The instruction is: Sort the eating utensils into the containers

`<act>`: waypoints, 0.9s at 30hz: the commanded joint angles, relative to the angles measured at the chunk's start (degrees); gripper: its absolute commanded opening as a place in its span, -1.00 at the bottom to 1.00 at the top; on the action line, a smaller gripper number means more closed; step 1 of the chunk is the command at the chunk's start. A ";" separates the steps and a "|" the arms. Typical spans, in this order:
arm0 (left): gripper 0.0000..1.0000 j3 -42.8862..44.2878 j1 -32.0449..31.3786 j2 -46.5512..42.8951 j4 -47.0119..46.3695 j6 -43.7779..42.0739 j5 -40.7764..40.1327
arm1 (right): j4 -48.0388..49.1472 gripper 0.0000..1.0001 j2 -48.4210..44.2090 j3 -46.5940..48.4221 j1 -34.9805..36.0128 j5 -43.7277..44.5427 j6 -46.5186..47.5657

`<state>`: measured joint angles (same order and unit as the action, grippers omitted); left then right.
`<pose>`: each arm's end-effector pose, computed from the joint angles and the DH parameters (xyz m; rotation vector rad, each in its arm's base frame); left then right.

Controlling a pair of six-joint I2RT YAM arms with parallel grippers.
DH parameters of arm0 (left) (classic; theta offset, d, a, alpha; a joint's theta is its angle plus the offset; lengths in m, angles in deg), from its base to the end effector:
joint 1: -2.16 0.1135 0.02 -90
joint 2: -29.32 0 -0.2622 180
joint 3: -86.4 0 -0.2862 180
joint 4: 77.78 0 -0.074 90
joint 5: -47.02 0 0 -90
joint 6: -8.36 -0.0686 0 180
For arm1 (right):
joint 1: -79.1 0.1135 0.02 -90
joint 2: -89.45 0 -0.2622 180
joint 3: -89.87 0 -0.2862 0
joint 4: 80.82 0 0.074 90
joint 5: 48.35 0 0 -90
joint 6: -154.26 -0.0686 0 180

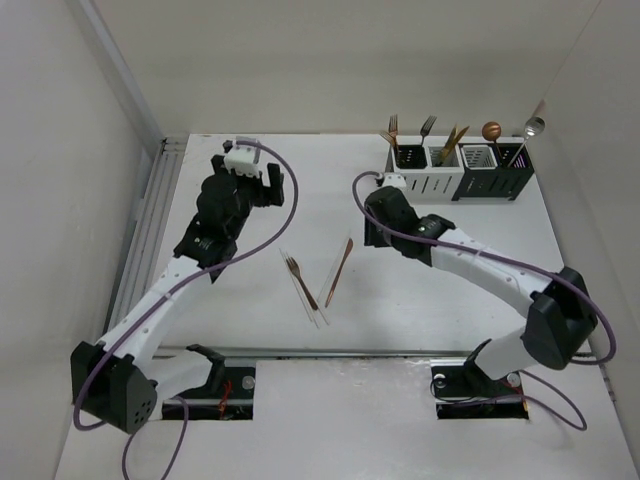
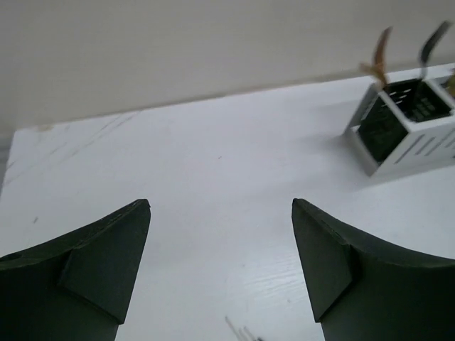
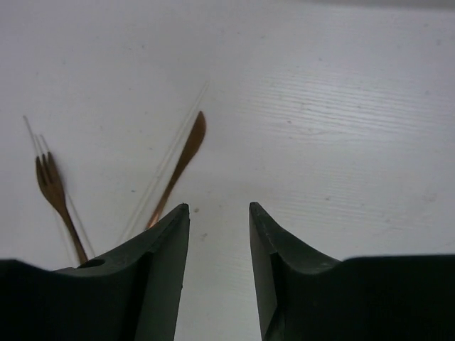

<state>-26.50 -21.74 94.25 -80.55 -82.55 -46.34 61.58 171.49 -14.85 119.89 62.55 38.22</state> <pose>0.3096 -0.1328 0.3741 0.2736 1.4657 -0.2809 0.2936 0.2210 0.2429 -0.1173 2.2859 0.1775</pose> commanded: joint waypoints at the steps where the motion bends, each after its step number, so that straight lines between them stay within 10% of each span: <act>1: 0.56 -3.92 -1.23 -6.38 7.31 3.11 -12.76 | 1.87 -0.11 5.39 6.68 3.31 -1.49 -9.81; 9: 0.62 -14.92 -5.80 -13.42 -1.73 4.33 -24.42 | -12.99 0.08 23.42 20.75 10.27 -4.55 -10.79; 27: 0.62 -16.07 -9.67 -14.92 -6.65 1.53 -24.24 | -10.45 -0.13 27.30 13.29 12.29 -7.46 -14.47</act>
<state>-44.40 -30.92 80.78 -83.39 -79.82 -70.86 51.46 198.94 -2.08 131.70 54.31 25.08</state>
